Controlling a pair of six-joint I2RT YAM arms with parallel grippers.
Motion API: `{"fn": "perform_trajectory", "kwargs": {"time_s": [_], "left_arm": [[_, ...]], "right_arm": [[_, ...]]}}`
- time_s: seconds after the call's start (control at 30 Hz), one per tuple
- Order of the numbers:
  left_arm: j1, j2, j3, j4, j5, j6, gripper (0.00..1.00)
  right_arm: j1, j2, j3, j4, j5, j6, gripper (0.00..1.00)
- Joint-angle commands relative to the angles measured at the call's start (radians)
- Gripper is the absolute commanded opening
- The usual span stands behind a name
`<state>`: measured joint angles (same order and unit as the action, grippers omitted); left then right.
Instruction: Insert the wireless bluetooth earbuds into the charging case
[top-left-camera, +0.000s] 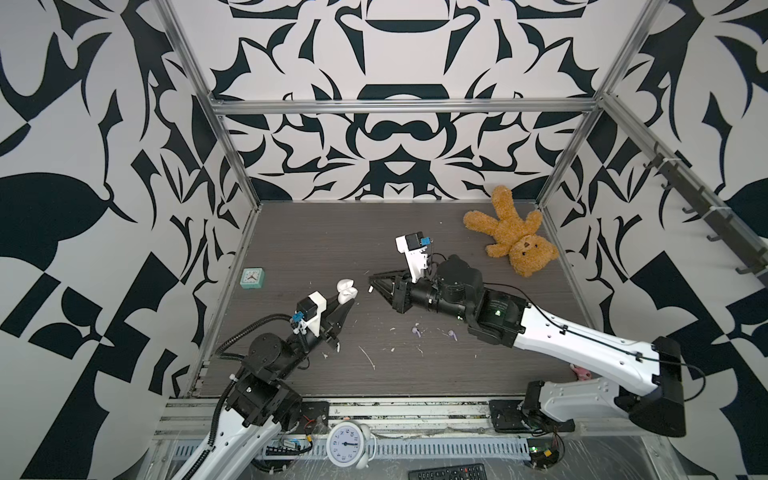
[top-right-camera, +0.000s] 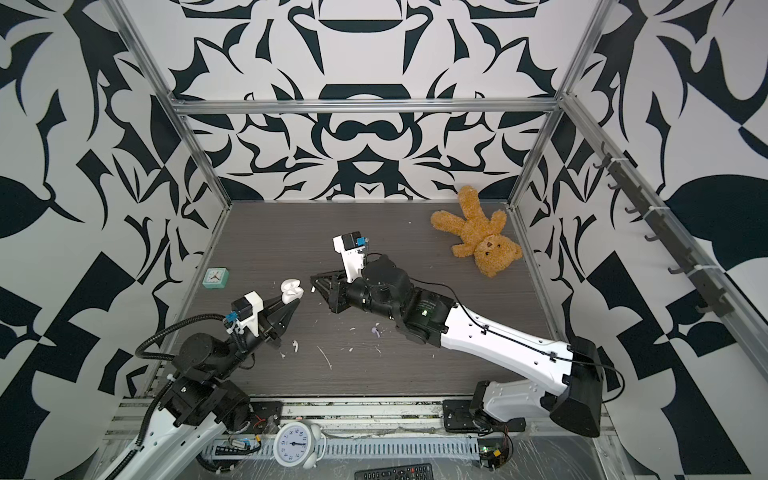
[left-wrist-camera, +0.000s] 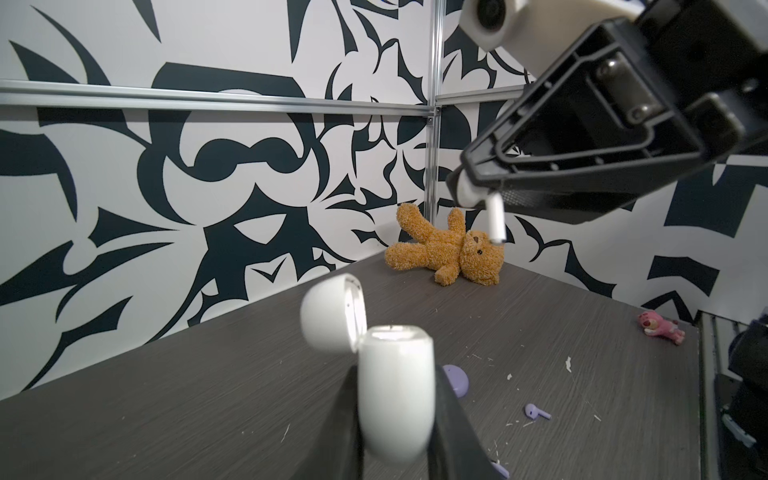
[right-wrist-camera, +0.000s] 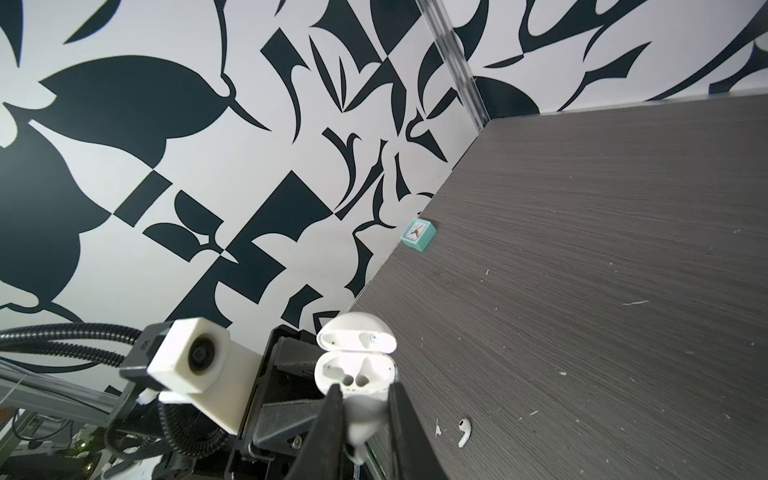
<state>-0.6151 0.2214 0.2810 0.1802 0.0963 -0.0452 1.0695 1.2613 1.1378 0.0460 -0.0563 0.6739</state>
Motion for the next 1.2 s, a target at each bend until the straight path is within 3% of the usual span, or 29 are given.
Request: {"fn": "perform_trajectory", "kwargs": {"time_s": [0.0, 0.4, 0.77, 0.97, 1.07, 1.17], "left_arm": [[0.002, 0.010, 0.031, 0.073, -0.032, -0.144, 0.00], [-0.012, 0.162, -0.111, 0.424, -0.057, -0.240, 0.00], [-0.204, 0.261, -0.198, 0.686, -0.176, -0.007, 0.00], [-0.341, 0.467, -0.262, 1.004, -0.244, 0.192, 0.00], [-0.347, 0.616, -0.284, 1.215, -0.252, 0.220, 0.00], [-0.347, 0.678, -0.266, 1.246, -0.229, 0.233, 0.00]], "right_arm": [[0.004, -0.031, 0.022, 0.040, 0.021, -0.038, 0.21], [0.004, -0.021, 0.065, 0.008, 0.012, -0.076, 0.21], [0.004, -0.001, 0.094, -0.023, 0.022, -0.109, 0.19], [0.004, -0.007, 0.110, -0.052, 0.023, -0.124, 0.19], [0.004, -0.019, 0.099, -0.060, 0.033, -0.132, 0.19], [0.004, -0.035, 0.080, -0.064, 0.042, -0.136, 0.19]]}}
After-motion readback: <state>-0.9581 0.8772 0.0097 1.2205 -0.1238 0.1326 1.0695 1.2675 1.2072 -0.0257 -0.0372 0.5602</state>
